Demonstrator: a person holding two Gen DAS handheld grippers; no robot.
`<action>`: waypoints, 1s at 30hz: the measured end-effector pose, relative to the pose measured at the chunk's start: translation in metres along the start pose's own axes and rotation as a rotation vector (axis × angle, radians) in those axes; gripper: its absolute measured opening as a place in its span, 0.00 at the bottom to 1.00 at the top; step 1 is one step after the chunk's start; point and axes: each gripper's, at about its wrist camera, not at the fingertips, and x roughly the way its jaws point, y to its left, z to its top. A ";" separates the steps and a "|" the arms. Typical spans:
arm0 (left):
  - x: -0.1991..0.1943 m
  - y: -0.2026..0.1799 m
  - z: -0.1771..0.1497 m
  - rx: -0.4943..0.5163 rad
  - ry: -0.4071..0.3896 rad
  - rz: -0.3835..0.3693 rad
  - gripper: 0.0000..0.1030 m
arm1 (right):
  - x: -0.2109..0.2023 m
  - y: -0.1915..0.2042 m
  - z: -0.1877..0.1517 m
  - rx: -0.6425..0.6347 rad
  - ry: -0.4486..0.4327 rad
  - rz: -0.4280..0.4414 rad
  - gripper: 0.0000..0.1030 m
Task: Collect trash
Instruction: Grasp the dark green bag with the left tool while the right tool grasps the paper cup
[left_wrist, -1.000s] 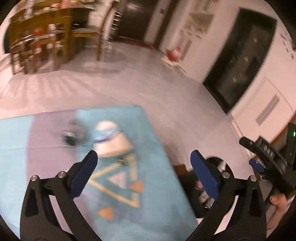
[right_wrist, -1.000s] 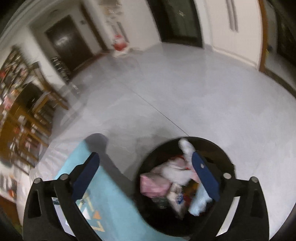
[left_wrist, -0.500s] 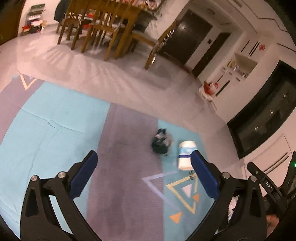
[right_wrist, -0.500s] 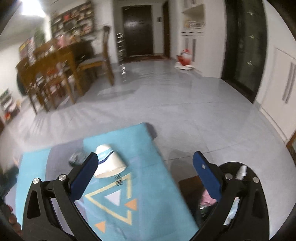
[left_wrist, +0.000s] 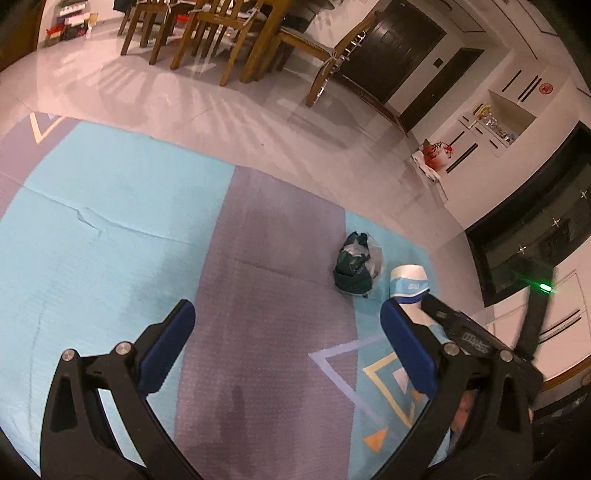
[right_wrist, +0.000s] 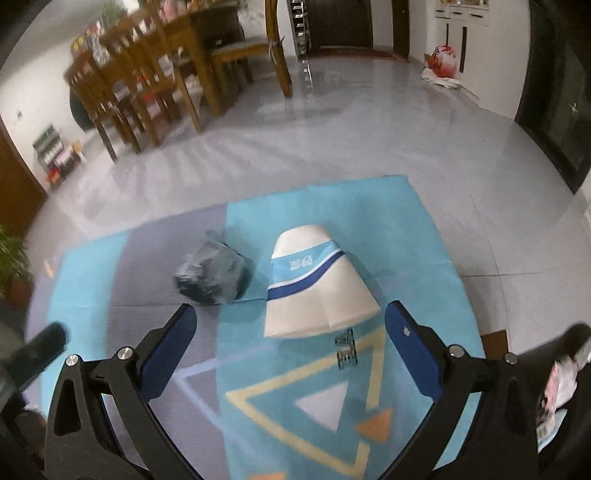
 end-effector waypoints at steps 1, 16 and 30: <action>0.002 -0.001 0.000 0.003 0.004 0.000 0.97 | 0.009 0.002 0.002 -0.025 0.013 -0.021 0.97; 0.098 -0.075 0.027 0.120 0.130 0.046 0.97 | 0.045 -0.007 -0.002 -0.070 0.133 -0.030 0.81; 0.143 -0.093 0.018 0.145 0.127 0.015 0.52 | 0.024 -0.046 0.014 0.143 0.148 0.064 0.80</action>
